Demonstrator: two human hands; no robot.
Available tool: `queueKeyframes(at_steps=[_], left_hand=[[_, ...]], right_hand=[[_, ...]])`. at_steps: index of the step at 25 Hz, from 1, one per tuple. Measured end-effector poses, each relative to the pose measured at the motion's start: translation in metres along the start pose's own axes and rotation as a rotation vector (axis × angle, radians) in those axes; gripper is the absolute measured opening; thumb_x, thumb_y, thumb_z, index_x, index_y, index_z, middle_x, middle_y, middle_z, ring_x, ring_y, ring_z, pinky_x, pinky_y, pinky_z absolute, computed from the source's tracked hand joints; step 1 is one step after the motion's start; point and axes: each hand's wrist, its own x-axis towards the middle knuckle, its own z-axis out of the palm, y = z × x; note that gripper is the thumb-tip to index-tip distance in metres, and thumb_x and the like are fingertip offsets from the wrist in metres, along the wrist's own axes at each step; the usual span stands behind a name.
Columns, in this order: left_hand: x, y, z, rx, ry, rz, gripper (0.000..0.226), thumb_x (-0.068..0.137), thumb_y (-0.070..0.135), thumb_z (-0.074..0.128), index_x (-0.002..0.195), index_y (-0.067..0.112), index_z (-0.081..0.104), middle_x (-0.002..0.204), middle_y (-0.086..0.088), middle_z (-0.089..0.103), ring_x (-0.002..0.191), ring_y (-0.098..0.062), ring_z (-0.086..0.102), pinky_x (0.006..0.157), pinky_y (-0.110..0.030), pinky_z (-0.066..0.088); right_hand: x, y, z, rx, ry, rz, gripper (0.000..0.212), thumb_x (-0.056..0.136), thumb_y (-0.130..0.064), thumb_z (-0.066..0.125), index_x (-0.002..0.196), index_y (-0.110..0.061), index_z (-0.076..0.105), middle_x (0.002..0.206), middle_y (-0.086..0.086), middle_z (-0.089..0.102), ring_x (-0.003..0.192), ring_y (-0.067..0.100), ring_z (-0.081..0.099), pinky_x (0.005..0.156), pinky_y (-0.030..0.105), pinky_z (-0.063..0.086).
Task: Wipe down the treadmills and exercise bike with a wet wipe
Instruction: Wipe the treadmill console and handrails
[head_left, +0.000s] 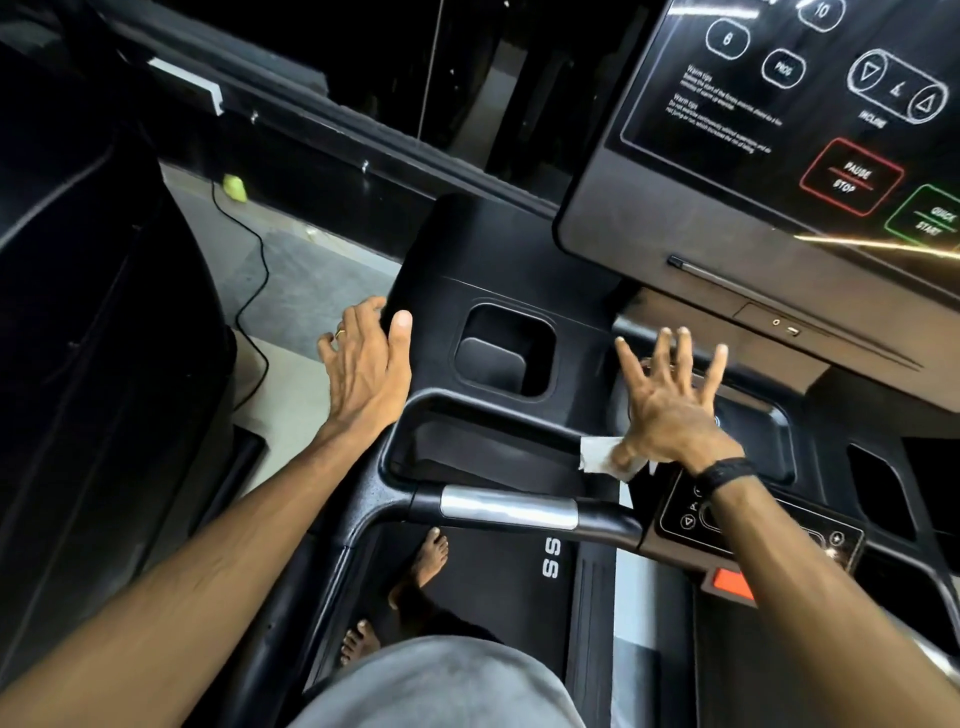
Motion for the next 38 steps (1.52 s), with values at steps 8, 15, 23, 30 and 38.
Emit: queueKeyframes(at_steps=[8,15,23,30,38], left_hand=[[-0.002,-0.002,-0.002,0.019,0.013,0.011,0.062,0.098,0.054,0.018,0.13,0.011,0.048,0.133,-0.008,0.055,0.12,-0.028,0.053,0.111,-0.053,0.025],[-0.001,-0.003,-0.001,0.031,0.013,0.038,0.061,0.1,0.053,0.018,0.128,0.009,0.048,0.13,-0.008,0.056,0.119,-0.027,0.053,0.11,-0.054,0.026],[0.0,-0.004,-0.002,0.021,0.023,0.037,0.057,0.1,0.05,0.021,0.13,0.01,0.048,0.127,-0.009,0.056,0.117,-0.027,0.054,0.11,-0.053,0.026],[0.001,-0.004,0.001,0.037,0.002,0.06,0.056,0.101,0.05,0.021,0.13,0.011,0.048,0.127,-0.01,0.056,0.115,-0.029,0.054,0.11,-0.052,0.026],[0.001,-0.003,-0.001,0.019,0.034,0.033,0.059,0.099,0.052,0.019,0.129,0.011,0.05,0.127,-0.008,0.057,0.118,-0.027,0.054,0.11,-0.052,0.027]], right_hand=[[0.011,-0.034,0.001,0.11,0.077,-0.185,0.159,0.049,-0.066,0.088,0.156,-0.026,-0.023,0.163,0.023,-0.022,0.148,0.037,-0.03,0.102,0.067,-0.027],[0.017,0.004,0.008,0.492,0.056,-0.043,0.124,0.058,-0.067,0.084,0.158,-0.032,0.022,0.167,0.012,0.008,0.155,0.029,-0.007,0.116,0.056,-0.018],[-0.046,-0.065,0.049,0.581,0.188,-0.372,0.094,0.095,-0.066,0.009,0.156,0.005,-0.001,0.162,0.017,-0.014,0.153,0.032,-0.015,0.126,0.041,-0.004],[0.018,-0.064,0.019,0.644,0.059,-0.062,0.096,0.097,-0.069,0.02,0.156,0.0,-0.012,0.165,0.017,-0.02,0.152,0.026,-0.023,0.123,0.039,-0.015],[-0.037,-0.08,0.048,0.529,0.211,-0.146,0.113,0.087,-0.077,-0.015,0.155,0.01,0.006,0.163,0.031,0.004,0.154,0.039,0.001,0.126,0.044,0.003]])
